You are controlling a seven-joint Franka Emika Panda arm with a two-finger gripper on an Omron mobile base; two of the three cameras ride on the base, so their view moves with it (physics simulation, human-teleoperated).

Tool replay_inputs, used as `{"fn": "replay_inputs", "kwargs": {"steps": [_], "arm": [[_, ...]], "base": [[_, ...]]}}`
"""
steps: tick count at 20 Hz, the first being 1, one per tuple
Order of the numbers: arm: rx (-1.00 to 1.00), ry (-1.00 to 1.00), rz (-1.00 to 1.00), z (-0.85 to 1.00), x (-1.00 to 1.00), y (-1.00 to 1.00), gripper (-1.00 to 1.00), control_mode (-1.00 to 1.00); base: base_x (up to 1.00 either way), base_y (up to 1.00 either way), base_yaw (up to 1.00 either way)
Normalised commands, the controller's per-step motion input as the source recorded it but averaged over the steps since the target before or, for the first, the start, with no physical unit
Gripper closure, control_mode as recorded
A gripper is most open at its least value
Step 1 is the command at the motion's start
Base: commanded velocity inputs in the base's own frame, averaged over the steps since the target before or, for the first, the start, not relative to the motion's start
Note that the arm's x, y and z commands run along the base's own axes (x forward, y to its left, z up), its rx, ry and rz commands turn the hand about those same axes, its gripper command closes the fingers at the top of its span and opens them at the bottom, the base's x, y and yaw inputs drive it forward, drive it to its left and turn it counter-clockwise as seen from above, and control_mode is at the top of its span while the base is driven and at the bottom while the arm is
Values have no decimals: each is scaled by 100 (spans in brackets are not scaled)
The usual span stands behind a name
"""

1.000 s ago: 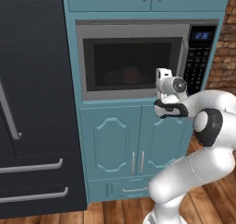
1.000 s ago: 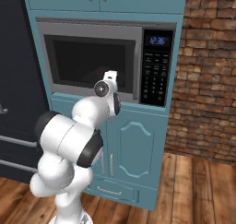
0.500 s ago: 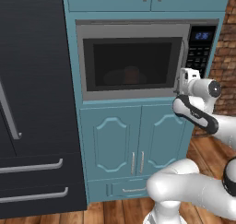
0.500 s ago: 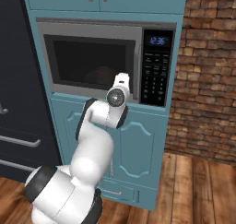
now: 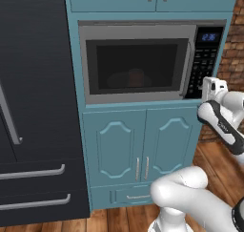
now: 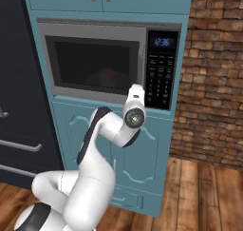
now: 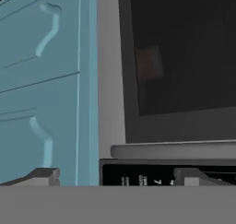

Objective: Place the microwavable item in the microwave. Then, close the microwave door and press the start button.

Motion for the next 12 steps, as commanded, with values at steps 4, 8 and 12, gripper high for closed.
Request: {"fn": "replay_inputs", "kwargs": {"steps": [4,8,12], "arm": [[2,0,7,0,0,-29,-100,-100],[1,1,8,-19,19,-11,-100,-100],[1,1,7,-24,35,0,-100,-100]], "base": [[0,0,0],[0,0,0],[0,0,0]]}}
